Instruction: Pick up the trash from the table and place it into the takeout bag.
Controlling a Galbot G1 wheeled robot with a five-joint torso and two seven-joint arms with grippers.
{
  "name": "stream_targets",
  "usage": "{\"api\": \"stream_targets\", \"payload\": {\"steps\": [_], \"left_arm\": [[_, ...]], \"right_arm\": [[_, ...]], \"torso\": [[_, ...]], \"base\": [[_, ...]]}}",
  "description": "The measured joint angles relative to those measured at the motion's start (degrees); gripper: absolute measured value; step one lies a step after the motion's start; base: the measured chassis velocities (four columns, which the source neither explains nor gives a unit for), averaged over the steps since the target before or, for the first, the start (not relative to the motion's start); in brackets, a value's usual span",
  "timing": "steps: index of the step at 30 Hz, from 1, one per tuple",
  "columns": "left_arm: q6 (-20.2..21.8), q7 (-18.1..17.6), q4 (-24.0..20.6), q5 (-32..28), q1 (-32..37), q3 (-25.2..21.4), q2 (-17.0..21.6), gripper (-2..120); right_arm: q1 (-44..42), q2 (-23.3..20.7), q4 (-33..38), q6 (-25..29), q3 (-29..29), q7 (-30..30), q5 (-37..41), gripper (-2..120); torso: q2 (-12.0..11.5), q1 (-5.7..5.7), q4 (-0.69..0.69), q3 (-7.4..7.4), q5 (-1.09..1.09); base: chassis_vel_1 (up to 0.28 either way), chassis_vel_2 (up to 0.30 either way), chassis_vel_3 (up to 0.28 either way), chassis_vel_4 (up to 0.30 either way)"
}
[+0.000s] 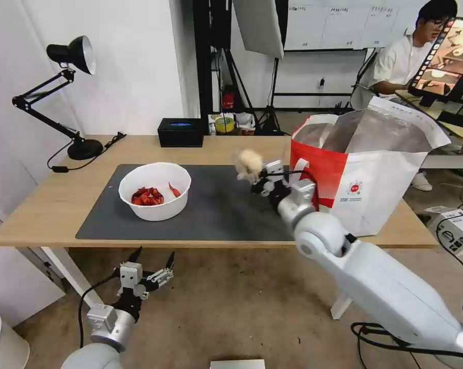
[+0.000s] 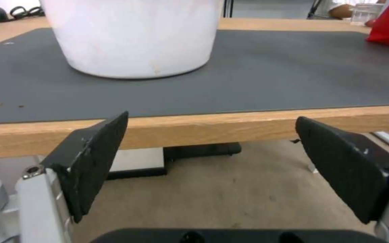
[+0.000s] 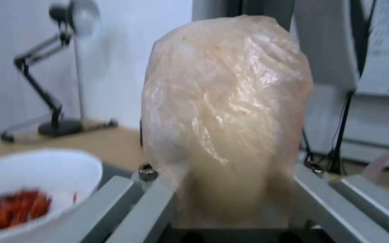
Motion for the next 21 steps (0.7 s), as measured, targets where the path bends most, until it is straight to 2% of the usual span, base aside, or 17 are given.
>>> {"api": "stream_targets", "payload": {"steps": [5, 11, 21], "left_arm": [[0.04, -0.13, -0.54, 0.69, 0.68, 0.17, -0.29, 100], [0.05, -0.19, -0.93, 0.95, 0.77, 0.32, -0.56, 100], [0.41, -0.24, -1.04, 1.16, -0.86, 2.41, -1.24, 100]], "right_arm": [[0.16, -2.89, 3.98, 2.8, 5.41, 0.86, -0.01, 6], [1.53, -5.97, 5.88, 2.92, 9.68, 3.12, 1.22, 6], [0.25, -11.63, 3.16, 0.73, 17.22, 7.05, 5.27, 6]], "torso": [[0.0, 0.0, 0.0, 0.0, 0.0], [0.0, 0.01, 0.01, 0.0, 0.0], [0.0, 0.01, 0.0, 0.01, 0.0]], "base": [[0.0, 0.0, 0.0, 0.0], [0.0, 0.0, 0.0, 0.0], [0.0, 0.0, 0.0, 0.0]]}}
